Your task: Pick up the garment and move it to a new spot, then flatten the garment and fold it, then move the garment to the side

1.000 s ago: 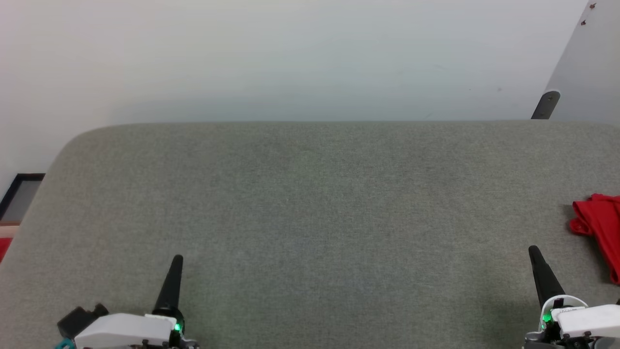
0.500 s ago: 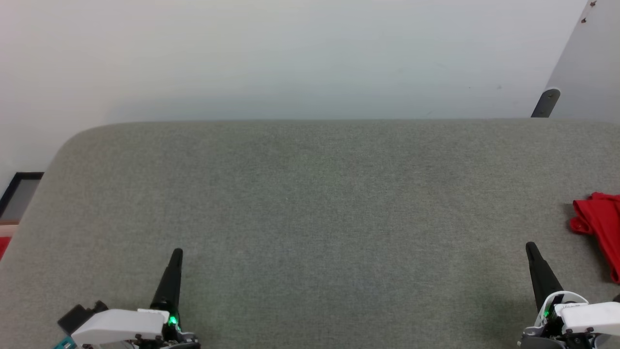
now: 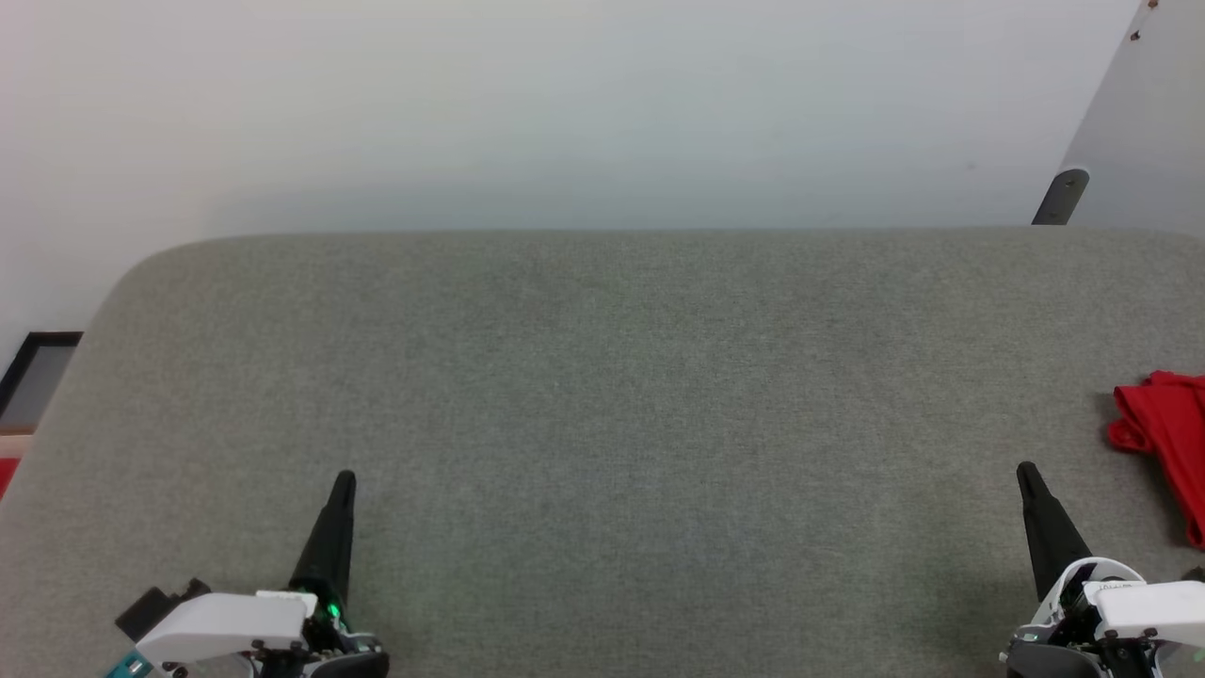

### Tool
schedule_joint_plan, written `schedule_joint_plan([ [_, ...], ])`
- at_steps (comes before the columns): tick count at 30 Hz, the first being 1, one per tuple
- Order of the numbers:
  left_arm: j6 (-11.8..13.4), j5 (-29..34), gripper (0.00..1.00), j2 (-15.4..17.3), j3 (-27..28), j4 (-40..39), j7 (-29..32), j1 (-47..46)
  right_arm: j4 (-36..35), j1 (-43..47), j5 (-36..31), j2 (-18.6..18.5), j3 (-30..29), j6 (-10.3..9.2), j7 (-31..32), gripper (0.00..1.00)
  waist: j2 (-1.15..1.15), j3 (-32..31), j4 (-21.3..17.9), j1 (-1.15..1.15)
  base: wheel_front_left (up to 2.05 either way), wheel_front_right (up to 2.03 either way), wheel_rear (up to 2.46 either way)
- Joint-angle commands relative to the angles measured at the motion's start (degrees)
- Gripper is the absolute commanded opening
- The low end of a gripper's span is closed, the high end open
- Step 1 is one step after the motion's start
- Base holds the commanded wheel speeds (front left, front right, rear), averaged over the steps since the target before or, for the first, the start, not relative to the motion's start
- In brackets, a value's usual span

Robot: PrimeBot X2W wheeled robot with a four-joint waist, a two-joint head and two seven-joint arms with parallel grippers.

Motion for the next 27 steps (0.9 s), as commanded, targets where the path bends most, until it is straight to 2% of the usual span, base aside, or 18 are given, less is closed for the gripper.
schedule_joint_plan([
  [1,-0.5,-1.1,0.00,-0.1,0.3,0.1,0.4,-0.6,0.1,-0.9,1.2,0.3,-0.2,0.02,0.3,0.00,0.00,0.0,0.0,0.00,0.00,0.00,0.00],
  [9,-0.5,-3.9,0.00,-0.3,0.6,0.3,1.2,-1.2,0.6,-1.4,3.7,0.6,-0.3,0.02,0.8,0.00,0.00,0.2,-0.1,0.00,0.00,0.00,0.00],
  [27,-0.5,-3.7,0.00,-0.2,0.5,0.3,1.2,-1.1,0.6,-1.1,3.5,0.6,-0.2,0.02,0.8,0.00,0.00,0.2,-0.1,0.00,0.00,0.00,0.00],
])
